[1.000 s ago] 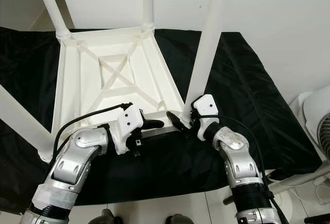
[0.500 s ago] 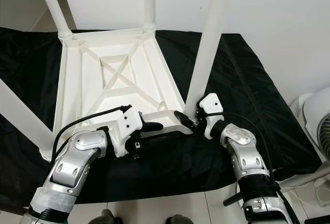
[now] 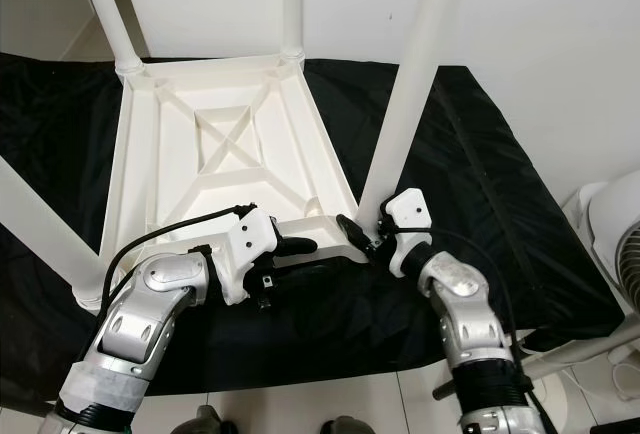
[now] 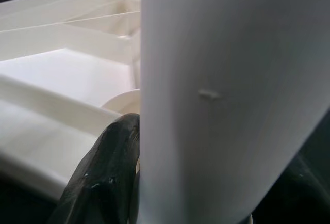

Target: Building children table

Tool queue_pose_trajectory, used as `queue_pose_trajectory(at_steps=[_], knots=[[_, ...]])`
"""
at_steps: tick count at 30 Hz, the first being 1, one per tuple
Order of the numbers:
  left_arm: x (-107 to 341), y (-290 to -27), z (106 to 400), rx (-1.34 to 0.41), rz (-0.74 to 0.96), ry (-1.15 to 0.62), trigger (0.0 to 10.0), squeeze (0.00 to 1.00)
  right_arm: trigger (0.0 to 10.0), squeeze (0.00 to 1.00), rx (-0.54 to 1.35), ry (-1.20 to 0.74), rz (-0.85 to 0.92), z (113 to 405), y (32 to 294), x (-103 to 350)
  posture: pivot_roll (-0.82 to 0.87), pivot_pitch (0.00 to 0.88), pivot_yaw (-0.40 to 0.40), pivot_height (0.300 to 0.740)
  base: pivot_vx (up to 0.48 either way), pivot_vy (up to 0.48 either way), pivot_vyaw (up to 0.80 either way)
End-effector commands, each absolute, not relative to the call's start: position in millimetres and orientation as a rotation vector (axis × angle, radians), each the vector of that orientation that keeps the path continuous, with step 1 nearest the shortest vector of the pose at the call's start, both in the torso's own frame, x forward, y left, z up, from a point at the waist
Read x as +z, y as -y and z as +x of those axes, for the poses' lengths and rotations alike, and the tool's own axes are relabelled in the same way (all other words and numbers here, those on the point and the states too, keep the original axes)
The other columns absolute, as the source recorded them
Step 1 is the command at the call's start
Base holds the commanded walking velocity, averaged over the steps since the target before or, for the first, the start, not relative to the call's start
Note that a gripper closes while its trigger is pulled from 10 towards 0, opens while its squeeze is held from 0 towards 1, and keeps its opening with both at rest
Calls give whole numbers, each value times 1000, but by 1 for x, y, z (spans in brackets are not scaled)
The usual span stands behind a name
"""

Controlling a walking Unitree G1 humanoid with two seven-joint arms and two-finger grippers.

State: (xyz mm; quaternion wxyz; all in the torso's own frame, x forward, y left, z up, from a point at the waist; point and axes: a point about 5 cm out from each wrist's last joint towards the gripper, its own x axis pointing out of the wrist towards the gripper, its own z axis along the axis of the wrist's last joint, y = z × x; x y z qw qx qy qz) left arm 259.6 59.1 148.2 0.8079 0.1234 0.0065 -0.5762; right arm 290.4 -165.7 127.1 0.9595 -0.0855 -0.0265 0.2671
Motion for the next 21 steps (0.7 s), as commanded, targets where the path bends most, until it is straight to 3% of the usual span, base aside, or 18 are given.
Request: queue_pose_trajectory(at_steps=[1,10,21], knots=[[150,-60,264,-1124,266,1,10000,0,10000,0,430,64,-158,288,164,128,-84,26,-3,740,0,0,0],[150,-61,266,-1128,267,-3,10000,0,10000,0,66,68,-44,276,146,120,-86,32,0,740,0,0,0],[151,-61,267,-1124,266,-3,10000,0,10000,0,20,84,-15,274,131,125,-89,43,-1,740,0,0,0]])
